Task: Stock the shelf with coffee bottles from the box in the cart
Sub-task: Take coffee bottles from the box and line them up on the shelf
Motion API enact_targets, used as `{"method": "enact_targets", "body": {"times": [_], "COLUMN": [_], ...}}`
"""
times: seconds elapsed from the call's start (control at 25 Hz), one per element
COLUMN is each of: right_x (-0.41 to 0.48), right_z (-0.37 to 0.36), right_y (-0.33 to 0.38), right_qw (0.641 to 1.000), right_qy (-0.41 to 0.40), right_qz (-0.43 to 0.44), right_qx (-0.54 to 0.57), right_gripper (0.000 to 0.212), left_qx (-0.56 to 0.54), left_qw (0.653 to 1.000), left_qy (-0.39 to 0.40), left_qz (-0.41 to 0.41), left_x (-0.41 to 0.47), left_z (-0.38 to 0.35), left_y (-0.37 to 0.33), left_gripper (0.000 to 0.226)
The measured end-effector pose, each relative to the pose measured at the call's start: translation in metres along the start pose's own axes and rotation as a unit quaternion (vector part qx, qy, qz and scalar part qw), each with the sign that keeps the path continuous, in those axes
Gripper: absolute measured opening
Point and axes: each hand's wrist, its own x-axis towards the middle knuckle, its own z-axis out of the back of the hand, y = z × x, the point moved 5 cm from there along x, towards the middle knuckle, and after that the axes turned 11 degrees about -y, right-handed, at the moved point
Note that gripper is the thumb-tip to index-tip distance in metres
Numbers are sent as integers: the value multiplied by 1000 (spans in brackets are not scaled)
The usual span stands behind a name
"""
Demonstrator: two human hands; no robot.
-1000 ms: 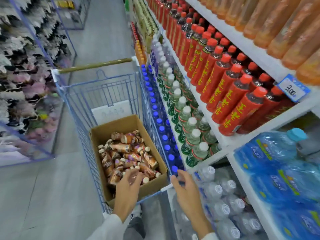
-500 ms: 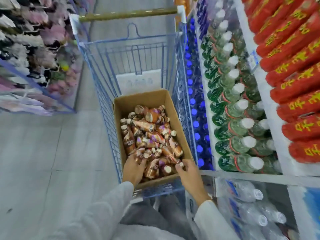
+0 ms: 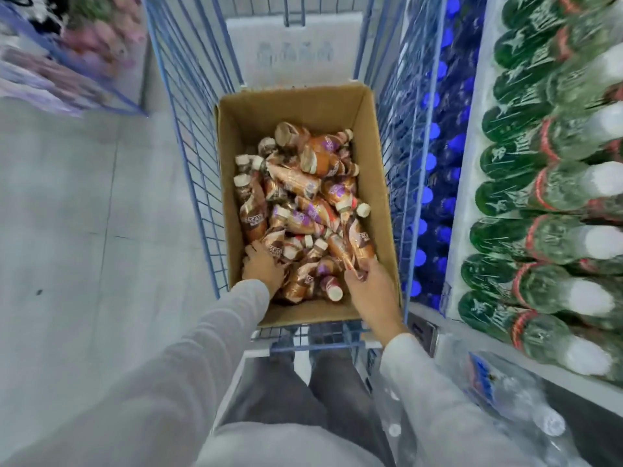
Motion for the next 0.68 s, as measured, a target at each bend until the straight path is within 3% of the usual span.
{"method": "enact_targets", "body": {"times": [0.24, 0.48, 0.68], "right_x": [46, 89, 97], "right_z": [-8, -46, -67], "right_y": [12, 15, 6], "right_qw": [999, 996, 970], "right_qy": [-13, -11, -54], "right_qz": [-11, -17, 21], "right_qx": [-29, -84, -235], "right_gripper": [40, 75, 77], "left_qx": [-169, -347, -392], "left_qw": [985, 935, 917], "left_qy": [3, 7, -13], "left_qz": [39, 70, 69], "left_x": [-36, -112, -148], "left_z": [30, 85, 122], "left_y": [9, 8, 20], "left_gripper": [67, 58, 56]}}
